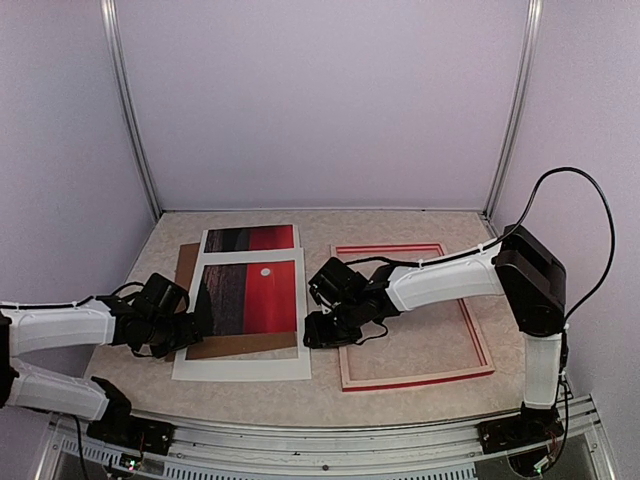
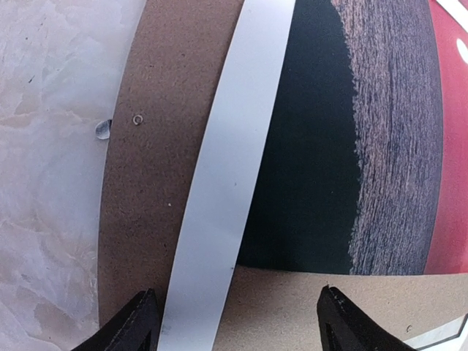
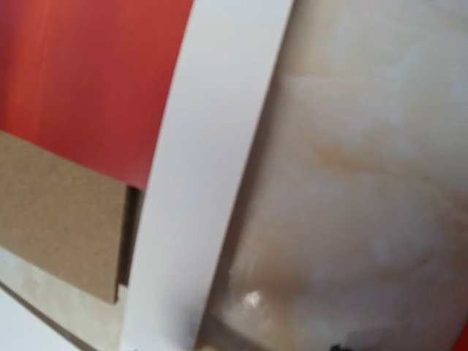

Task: Put the photo into the frame
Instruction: Adjust the mat board for the photo.

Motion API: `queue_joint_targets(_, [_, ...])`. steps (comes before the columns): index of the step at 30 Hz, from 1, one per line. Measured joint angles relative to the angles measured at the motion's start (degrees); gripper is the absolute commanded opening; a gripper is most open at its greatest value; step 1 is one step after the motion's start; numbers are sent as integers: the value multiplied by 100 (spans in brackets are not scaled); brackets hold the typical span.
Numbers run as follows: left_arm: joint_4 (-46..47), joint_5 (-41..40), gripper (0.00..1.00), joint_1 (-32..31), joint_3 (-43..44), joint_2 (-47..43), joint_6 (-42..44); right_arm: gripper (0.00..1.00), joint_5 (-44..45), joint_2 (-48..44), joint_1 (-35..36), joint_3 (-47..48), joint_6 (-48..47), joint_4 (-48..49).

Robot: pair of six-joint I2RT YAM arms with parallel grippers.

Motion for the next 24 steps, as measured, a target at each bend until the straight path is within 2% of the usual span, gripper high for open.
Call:
queue_joint_targets(4, [118, 59, 60, 7, -79, -4, 46, 56, -98, 4, -2, 0, 15, 39])
queue_joint_targets(16, [533, 162, 42, 4, -348, -203, 107, 54, -348, 90, -4, 0, 157, 380])
queue_joint_targets(24, [549, 341, 35, -4, -444, -608, 140, 53, -354, 109, -4, 0, 212, 439])
